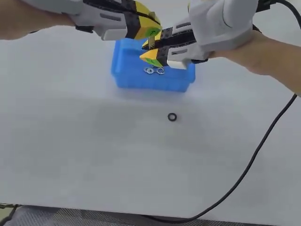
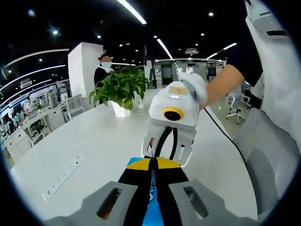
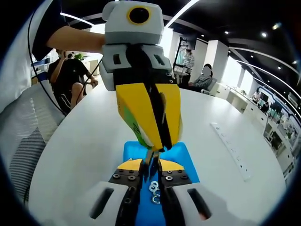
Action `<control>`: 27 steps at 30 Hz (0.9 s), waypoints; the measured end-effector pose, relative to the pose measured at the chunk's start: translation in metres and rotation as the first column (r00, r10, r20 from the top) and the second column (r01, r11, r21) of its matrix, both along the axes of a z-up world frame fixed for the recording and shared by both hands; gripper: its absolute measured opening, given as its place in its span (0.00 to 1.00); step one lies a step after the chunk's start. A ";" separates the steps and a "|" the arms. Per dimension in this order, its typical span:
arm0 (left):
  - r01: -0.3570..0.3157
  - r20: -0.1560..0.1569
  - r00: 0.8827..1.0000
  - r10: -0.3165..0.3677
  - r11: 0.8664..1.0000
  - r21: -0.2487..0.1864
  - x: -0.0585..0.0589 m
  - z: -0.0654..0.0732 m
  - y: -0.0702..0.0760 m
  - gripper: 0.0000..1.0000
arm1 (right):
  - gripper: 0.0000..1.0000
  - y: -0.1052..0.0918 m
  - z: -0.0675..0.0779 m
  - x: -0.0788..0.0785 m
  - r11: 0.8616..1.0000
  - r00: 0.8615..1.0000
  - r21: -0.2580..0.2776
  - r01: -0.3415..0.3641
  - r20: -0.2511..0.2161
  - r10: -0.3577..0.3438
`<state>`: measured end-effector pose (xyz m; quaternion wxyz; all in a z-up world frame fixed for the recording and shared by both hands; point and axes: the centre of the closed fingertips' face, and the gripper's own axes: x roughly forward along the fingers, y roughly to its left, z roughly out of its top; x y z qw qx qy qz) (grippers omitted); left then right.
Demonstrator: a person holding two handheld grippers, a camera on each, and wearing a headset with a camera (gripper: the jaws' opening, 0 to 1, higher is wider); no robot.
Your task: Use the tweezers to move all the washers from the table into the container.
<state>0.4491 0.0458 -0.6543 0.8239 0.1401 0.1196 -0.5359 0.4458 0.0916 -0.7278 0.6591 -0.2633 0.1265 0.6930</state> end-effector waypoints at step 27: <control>0.042 0.070 0.997 -0.045 0.998 0.045 -0.023 0.025 -0.011 0.05 | 0.60 -0.034 0.028 -0.009 0.978 0.985 0.122 0.172 -0.015 -0.171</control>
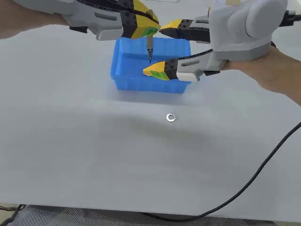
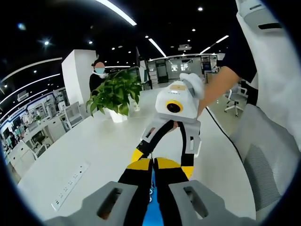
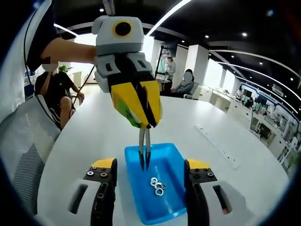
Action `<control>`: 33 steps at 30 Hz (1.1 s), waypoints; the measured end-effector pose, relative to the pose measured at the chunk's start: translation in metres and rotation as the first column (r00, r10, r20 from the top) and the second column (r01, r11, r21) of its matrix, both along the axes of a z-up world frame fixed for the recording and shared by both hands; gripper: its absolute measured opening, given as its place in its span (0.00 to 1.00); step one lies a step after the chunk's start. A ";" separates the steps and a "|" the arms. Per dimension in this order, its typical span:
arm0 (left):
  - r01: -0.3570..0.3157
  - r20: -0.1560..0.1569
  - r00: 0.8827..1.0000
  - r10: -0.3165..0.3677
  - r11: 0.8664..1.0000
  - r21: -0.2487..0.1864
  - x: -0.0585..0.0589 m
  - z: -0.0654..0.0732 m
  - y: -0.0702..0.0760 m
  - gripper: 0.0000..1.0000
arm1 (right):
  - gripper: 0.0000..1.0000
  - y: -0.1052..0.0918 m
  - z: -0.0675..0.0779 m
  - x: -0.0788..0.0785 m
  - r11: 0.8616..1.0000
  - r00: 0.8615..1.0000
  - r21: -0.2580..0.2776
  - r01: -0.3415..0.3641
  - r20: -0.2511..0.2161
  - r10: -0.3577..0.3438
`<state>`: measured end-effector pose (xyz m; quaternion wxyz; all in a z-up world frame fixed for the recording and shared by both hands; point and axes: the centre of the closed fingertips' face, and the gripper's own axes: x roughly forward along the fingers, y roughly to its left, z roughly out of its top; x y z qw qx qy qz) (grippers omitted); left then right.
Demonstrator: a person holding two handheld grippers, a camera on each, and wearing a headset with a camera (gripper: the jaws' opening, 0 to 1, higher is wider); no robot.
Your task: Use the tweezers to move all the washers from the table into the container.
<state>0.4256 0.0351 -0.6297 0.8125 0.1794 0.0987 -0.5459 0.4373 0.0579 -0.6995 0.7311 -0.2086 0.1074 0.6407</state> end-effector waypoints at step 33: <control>0.059 -0.060 0.996 -0.059 0.998 0.000 -0.070 -0.043 -0.051 0.05 | 1.00 -0.087 -0.028 -0.068 0.993 0.980 -0.030 0.112 -0.165 -0.116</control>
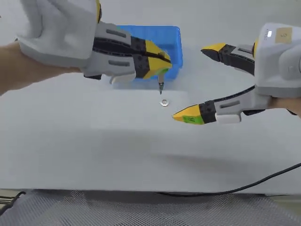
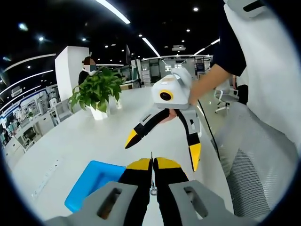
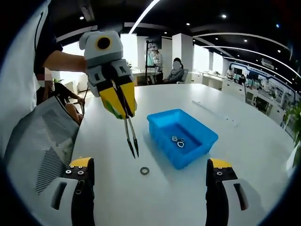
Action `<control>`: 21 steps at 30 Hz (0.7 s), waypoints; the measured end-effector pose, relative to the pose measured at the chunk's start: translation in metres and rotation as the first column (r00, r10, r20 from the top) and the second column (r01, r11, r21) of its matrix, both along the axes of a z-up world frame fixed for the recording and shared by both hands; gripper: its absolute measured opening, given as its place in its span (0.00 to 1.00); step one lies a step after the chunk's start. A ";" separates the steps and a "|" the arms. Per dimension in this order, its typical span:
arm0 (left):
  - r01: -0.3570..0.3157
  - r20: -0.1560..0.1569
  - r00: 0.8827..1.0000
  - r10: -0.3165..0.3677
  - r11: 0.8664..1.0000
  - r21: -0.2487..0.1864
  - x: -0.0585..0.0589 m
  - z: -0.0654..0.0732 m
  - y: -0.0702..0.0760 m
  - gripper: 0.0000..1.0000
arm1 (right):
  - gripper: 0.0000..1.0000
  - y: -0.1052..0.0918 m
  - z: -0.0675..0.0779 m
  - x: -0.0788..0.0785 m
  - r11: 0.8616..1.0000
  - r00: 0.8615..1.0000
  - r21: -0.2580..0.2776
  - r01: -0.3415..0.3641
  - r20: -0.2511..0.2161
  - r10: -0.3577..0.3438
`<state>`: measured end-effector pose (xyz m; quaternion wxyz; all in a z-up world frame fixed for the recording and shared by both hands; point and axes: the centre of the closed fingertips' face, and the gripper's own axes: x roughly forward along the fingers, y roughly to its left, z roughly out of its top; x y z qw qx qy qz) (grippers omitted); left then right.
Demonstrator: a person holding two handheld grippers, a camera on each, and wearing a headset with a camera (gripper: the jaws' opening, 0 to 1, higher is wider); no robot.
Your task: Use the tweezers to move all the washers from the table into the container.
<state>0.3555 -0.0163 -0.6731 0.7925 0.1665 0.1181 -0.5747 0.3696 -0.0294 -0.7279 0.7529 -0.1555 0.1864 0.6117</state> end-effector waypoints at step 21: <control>-0.042 0.001 0.999 0.042 0.999 0.004 0.002 -0.019 -0.005 0.05 | 1.00 -0.012 -0.025 -0.018 1.000 0.996 -0.024 -0.001 -0.086 -0.001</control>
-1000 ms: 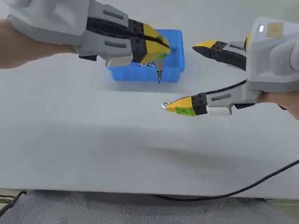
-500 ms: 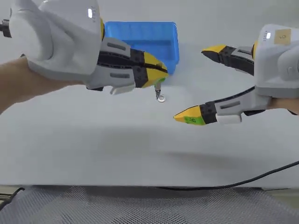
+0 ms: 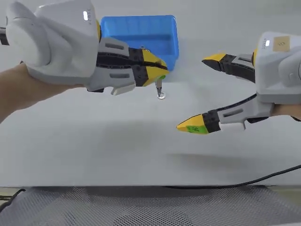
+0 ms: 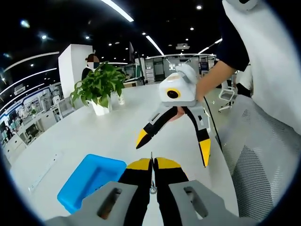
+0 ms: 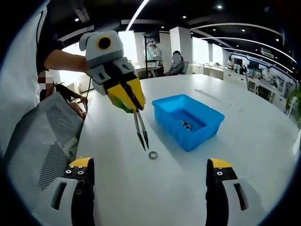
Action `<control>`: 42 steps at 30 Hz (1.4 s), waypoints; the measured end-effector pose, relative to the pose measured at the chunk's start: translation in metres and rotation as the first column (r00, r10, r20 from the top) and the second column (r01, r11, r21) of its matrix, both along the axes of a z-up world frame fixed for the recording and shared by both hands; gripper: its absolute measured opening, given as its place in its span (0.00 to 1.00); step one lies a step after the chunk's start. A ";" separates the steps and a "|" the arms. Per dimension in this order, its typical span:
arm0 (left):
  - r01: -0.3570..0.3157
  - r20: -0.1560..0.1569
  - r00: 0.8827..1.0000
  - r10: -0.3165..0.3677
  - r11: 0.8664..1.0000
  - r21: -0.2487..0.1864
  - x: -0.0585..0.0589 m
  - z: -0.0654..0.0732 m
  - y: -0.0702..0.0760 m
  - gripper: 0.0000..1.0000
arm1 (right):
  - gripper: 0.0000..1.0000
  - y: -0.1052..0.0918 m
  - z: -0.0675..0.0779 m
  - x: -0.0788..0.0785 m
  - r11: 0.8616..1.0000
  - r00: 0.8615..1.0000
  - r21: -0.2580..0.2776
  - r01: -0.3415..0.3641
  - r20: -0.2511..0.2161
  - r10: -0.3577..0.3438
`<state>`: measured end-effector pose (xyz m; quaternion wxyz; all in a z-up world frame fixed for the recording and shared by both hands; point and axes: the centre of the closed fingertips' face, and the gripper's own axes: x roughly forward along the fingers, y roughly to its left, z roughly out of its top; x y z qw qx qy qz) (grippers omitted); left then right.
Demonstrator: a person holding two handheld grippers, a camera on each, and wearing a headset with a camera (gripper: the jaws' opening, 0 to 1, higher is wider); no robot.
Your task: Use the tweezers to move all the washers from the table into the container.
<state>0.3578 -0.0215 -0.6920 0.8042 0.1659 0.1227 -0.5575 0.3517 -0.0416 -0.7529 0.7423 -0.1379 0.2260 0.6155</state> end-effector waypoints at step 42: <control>0.009 -0.081 0.997 -0.011 1.000 -0.020 0.002 -0.011 -0.010 0.05 | 0.99 -0.001 -0.015 -0.007 1.000 0.998 -0.016 -0.023 -0.062 0.021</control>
